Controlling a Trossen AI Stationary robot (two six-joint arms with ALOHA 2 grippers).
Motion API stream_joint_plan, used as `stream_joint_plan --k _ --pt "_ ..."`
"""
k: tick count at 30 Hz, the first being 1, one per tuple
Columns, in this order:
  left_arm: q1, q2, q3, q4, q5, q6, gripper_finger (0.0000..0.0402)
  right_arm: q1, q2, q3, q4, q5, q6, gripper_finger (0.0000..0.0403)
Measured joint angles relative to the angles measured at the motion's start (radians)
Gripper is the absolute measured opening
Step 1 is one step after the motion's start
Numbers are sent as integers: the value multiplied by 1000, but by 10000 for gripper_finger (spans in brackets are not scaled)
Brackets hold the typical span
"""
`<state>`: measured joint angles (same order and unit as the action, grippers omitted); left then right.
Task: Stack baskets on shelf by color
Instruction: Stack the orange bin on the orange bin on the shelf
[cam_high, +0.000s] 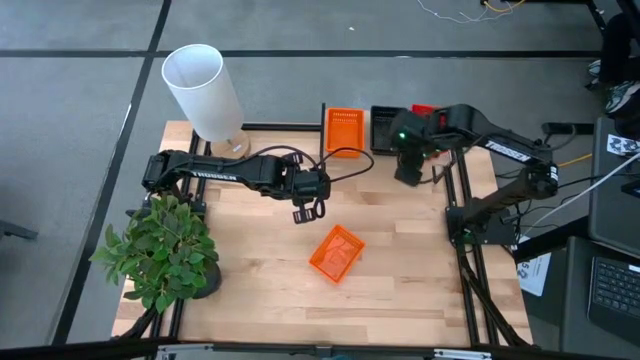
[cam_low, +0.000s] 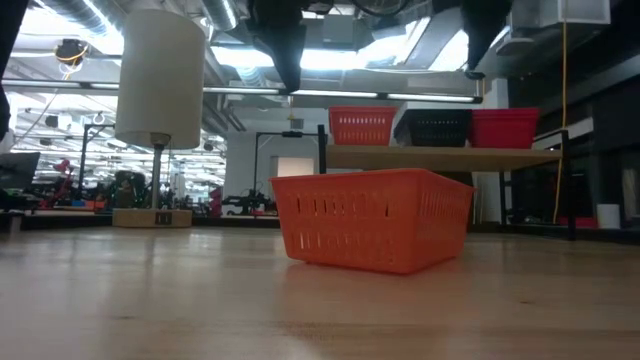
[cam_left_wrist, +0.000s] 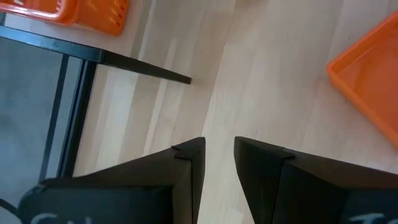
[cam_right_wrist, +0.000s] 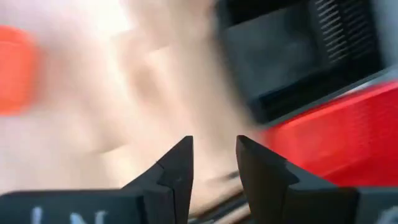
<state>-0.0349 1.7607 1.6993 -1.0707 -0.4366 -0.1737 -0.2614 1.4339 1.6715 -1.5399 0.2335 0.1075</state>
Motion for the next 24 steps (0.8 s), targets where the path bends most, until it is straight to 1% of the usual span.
stream_joint_plan --k 2,4,7,9,12,14,16,19,21,23,24 --pt "0 0 0 11 4 0 78 44 -17 1 -33 -104 114 123" --pt "-1 0 0 27 29 10 78 98 -45 -22 -31 -192 183 123" --pt "-9 2 0 72 116 72 78 191 -93 -74 -31 -265 233 123" --pt "-21 11 1 111 186 121 78 259 -130 -125 -29 -265 270 123" --pt "-51 15 1 154 301 174 78 354 -191 -227 2 -213 369 123" --pt "-78 28 3 204 373 189 78 406 -225 -305 38 -185 455 123" --pt "-108 38 -1 220 426 188 78 453 -254 -383 75 -183 530 123" --pt "-162 69 3 303 447 179 78 509 -283 -495 142 -184 608 123" --pt "-196 94 0 299 448 178 78 540 -290 -558 184 -188 647 123" --pt "-223 122 0 341 449 179 79 568 -292 -612 223 -200 677 123" --pt "-236 129 -1 329 448 177 80 580 -293 -635 242 -209 687 123"
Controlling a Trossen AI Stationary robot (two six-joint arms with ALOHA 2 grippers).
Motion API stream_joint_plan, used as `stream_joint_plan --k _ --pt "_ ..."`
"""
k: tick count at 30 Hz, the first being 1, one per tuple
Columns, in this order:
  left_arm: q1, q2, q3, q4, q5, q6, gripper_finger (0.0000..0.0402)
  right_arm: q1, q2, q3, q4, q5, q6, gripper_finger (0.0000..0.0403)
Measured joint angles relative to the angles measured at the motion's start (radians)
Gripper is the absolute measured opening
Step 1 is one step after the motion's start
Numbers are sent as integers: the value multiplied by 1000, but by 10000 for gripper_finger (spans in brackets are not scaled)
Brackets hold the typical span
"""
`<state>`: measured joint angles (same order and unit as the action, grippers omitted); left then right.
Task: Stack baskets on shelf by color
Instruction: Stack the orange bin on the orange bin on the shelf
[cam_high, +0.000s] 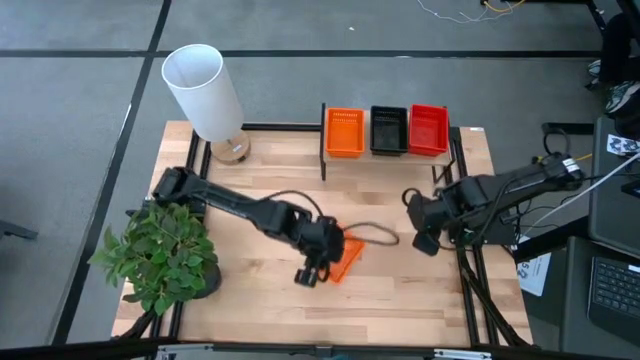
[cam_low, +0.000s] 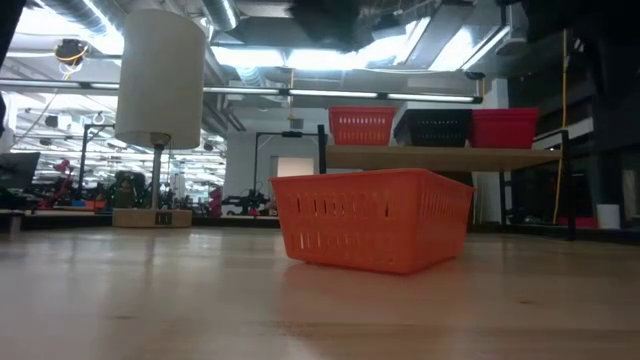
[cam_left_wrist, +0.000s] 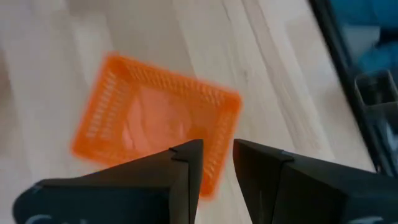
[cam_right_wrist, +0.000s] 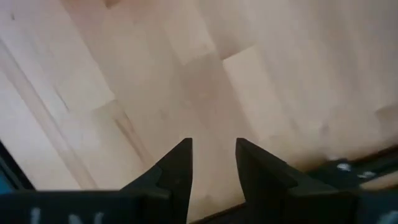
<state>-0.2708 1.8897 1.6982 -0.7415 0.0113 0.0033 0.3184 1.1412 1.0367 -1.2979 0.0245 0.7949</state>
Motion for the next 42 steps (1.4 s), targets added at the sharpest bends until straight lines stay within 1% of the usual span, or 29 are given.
stream_joint_plan --k 1,2,5,6,10,14,19,24,27,29,31,32,36,38,39,42 --pt "-13 14 0 -13 -1 0 83 13 0 -22 28 -4 13 123" --pt "-21 27 3 20 -1 2 87 24 0 -41 55 -14 21 123" --pt "-49 63 1 9 -12 10 102 54 1 -90 127 -33 39 123" --pt "-54 78 1 30 -12 25 106 63 2 -103 153 -45 38 123" --pt "-69 144 0 29 -23 60 120 92 7 -135 207 -53 39 123" --pt "-74 196 1 38 -20 85 122 110 10 -140 219 -54 40 123" --pt "-69 254 1 38 -23 81 122 117 9 -139 237 -54 38 123" --pt "-63 285 1 37 -69 81 120 117 9 -139 239 -53 38 123" --pt "-63 284 1 24 -140 86 104 117 9 -139 239 -53 37 123" --pt "-61 276 1 7 -160 101 69 117 9 -139 240 -53 36 123" --pt "-55 265 2 12 -158 105 23 117 9 -139 240 -53 36 123" --pt "-52 256 3 10 -158 105 12 117 9 -139 240 -53 35 123" --pt "-44 229 12 -16 -159 119 2 117 9 -139 241 -53 35 123" --pt "-43 206 35 -78 -156 134 1 117 9 -138 241 -53 35 123" --pt "-43 192 59 -84 -158 150 1 117 9 -138 241 -53 35 123" --pt "-38 136 117 -107 -229 204 1 117 8 -138 241 -53 32 123"
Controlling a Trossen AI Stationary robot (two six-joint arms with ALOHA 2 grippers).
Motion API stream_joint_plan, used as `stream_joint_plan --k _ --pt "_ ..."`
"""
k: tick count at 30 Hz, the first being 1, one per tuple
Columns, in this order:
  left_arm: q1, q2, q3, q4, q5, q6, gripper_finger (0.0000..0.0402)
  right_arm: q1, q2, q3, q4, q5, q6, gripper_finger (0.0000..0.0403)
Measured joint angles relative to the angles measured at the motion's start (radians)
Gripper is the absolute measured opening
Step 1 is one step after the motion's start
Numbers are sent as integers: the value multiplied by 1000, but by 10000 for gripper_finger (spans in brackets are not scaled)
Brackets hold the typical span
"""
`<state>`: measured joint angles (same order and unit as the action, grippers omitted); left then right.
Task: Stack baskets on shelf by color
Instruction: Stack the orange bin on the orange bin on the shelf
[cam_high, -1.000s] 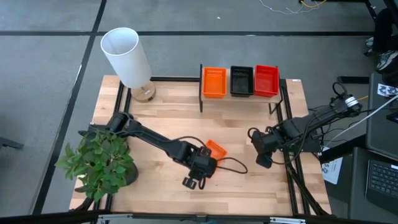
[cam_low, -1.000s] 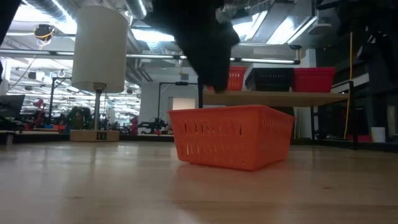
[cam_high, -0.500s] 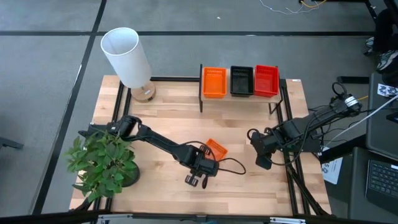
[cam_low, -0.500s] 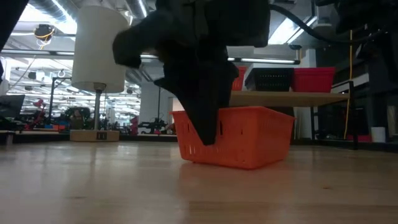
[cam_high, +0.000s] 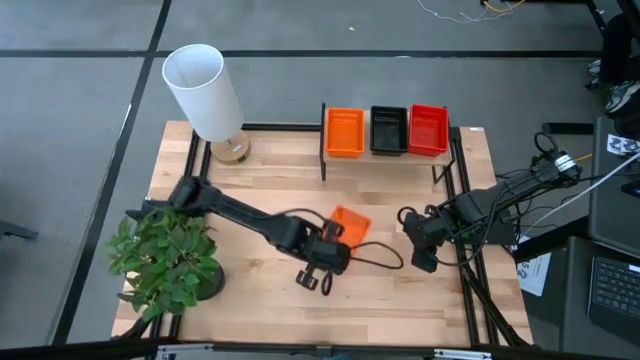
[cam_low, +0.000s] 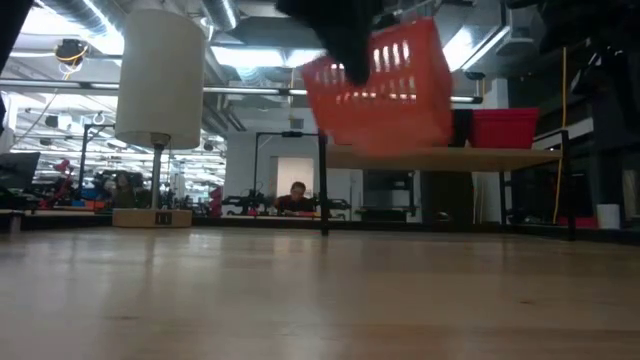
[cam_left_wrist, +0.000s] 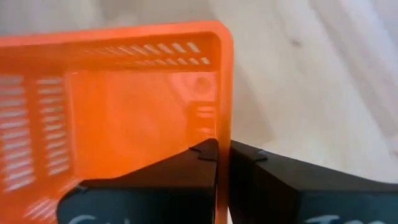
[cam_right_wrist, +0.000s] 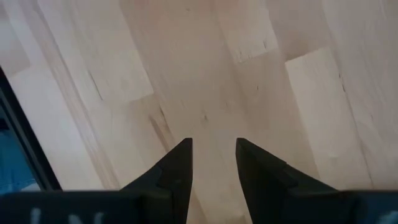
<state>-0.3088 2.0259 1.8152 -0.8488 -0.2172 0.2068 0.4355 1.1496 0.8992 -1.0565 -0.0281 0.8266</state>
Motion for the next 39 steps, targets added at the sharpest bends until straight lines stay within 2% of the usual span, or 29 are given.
stream_joint_plan --k 7,14,16,21,24,27,31,39 --pt "89 -96 121 -53 -130 134 0 0 3 0 10 7 1 123" --pt "281 -125 269 -51 -137 224 0 0 3 0 18 7 2 123" --pt "358 -127 303 -65 -106 223 0 0 3 0 19 7 2 123" --pt "554 -117 300 -67 92 193 0 3 3 0 19 2 3 123" --pt "628 -108 291 -56 123 188 0 22 3 0 19 1 9 123" --pt "659 -103 289 -40 151 189 0 49 3 0 19 1 35 123" --pt "670 -93 288 -18 240 188 0 81 3 0 21 7 61 123" --pt "652 -56 288 -37 227 157 0 114 3 0 22 8 62 123"
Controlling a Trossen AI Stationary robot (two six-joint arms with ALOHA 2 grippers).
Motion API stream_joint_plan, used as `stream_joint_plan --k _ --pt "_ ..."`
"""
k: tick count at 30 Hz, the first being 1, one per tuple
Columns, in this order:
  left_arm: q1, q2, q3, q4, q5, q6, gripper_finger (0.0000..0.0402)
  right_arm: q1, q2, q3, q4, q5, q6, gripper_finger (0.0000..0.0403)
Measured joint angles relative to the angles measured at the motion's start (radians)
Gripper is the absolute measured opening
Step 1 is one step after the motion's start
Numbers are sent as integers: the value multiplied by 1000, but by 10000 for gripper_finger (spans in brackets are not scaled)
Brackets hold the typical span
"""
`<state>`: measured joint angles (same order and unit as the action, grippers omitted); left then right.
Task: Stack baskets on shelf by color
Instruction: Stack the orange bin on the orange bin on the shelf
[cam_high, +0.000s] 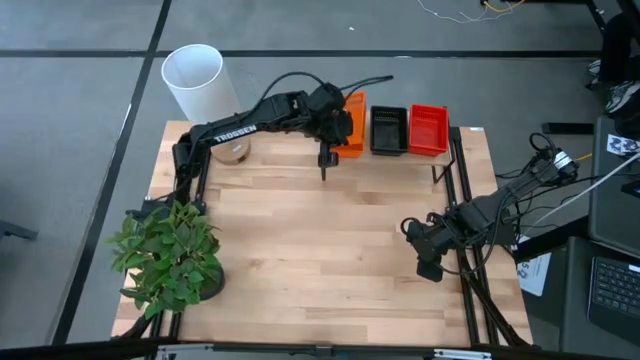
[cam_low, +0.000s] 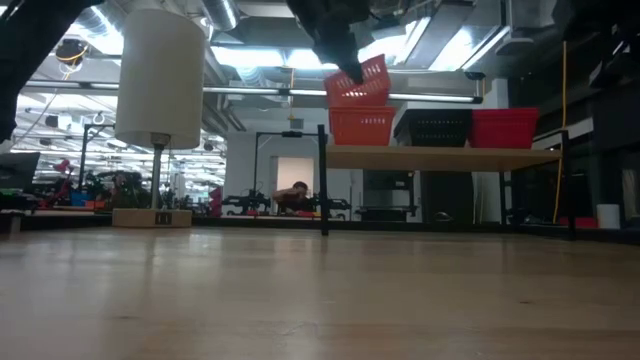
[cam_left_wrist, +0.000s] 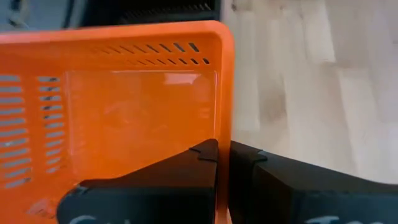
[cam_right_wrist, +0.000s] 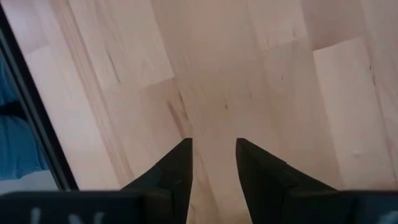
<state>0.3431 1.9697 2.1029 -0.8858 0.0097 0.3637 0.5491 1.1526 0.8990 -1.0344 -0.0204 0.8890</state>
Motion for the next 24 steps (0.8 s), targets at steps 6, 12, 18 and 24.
stream_joint_plan --k 6,12,18,24 --pt "3 16 0 -37 -23 -27 0 0 0 0 3 0 0 123" --pt "2 25 2 -27 -39 -38 1 0 0 0 5 1 0 123" --pt "4 25 2 -26 -52 -39 23 0 0 0 5 2 0 123" --pt "3 25 2 -27 -51 -39 69 0 0 0 6 2 0 123"
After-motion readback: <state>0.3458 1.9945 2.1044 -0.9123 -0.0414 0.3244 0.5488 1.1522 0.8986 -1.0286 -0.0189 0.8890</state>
